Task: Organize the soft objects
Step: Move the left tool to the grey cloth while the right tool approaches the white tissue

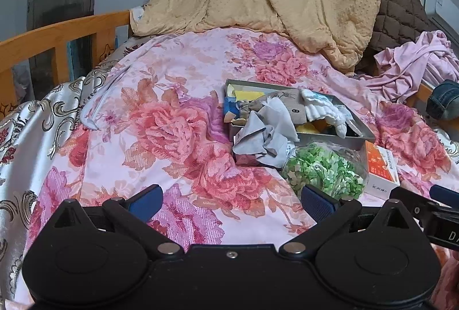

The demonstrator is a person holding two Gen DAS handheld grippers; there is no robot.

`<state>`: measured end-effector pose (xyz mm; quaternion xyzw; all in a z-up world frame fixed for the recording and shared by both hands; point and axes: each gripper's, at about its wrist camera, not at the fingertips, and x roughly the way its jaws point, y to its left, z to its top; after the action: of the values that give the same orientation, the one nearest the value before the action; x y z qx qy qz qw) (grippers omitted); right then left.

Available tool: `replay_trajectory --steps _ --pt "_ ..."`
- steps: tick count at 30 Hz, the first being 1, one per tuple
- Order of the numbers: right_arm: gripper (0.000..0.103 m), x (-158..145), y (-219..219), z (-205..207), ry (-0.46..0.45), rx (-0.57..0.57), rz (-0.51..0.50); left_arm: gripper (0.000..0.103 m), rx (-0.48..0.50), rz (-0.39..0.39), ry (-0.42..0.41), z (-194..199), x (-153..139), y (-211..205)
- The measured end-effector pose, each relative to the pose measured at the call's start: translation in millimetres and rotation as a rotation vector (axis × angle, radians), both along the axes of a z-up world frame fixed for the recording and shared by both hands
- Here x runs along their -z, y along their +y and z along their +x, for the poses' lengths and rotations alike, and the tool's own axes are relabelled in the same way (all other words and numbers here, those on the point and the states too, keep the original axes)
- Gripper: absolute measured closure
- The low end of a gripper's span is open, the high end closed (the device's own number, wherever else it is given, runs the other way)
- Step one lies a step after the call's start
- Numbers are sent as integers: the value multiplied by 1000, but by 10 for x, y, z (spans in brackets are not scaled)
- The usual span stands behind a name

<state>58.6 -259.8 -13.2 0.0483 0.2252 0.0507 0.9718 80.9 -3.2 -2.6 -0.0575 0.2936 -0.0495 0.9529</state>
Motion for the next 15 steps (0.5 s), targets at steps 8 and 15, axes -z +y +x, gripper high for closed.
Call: replay_trajectory --steps 8,15 --pt "0 75 53 258 13 -50 11 1 -17 -29 -3 96 56 19" --pt "0 125 73 484 3 -42 1 1 -51 -45 0 240 144 51"
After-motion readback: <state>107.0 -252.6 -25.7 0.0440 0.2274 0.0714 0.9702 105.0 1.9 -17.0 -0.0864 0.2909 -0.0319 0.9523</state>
